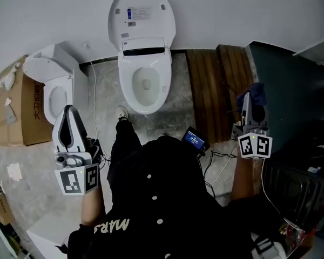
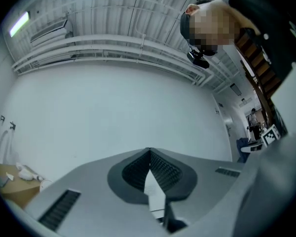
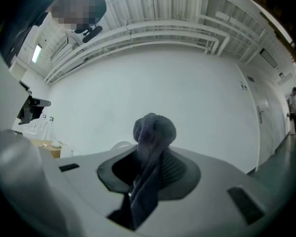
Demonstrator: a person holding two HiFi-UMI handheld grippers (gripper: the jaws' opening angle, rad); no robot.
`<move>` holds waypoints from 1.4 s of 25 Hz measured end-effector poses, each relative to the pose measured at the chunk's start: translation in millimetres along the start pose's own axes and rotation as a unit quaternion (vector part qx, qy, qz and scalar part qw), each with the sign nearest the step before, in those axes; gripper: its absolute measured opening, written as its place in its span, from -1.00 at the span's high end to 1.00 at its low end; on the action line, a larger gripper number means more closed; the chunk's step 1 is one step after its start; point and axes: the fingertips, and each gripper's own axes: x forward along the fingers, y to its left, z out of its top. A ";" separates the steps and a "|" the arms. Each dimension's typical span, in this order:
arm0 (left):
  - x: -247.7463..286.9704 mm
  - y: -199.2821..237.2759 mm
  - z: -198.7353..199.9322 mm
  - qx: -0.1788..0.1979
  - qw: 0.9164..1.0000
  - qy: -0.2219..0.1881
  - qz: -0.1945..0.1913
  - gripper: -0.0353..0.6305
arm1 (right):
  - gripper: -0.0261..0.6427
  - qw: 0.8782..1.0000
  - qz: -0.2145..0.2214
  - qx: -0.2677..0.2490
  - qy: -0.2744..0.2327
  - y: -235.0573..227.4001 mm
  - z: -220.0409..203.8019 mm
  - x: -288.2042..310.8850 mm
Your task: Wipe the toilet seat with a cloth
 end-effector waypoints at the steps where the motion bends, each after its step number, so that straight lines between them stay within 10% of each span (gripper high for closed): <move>1: -4.9 -1.3 2.8 0.004 1.000 0.001 0.004 0.87 | 0.63 1.000 0.005 -0.001 0.002 0.4 -0.6 -1.6; 15: -31.4 22.2 29.7 0.040 0.998 0.024 0.040 0.87 | 0.63 1.000 0.019 0.004 0.024 27.4 -0.8 -18.2; 35: -38.3 92.0 6.8 -0.019 0.999 0.009 0.048 0.87 | 0.63 1.000 0.004 0.004 0.008 80.0 51.8 -9.3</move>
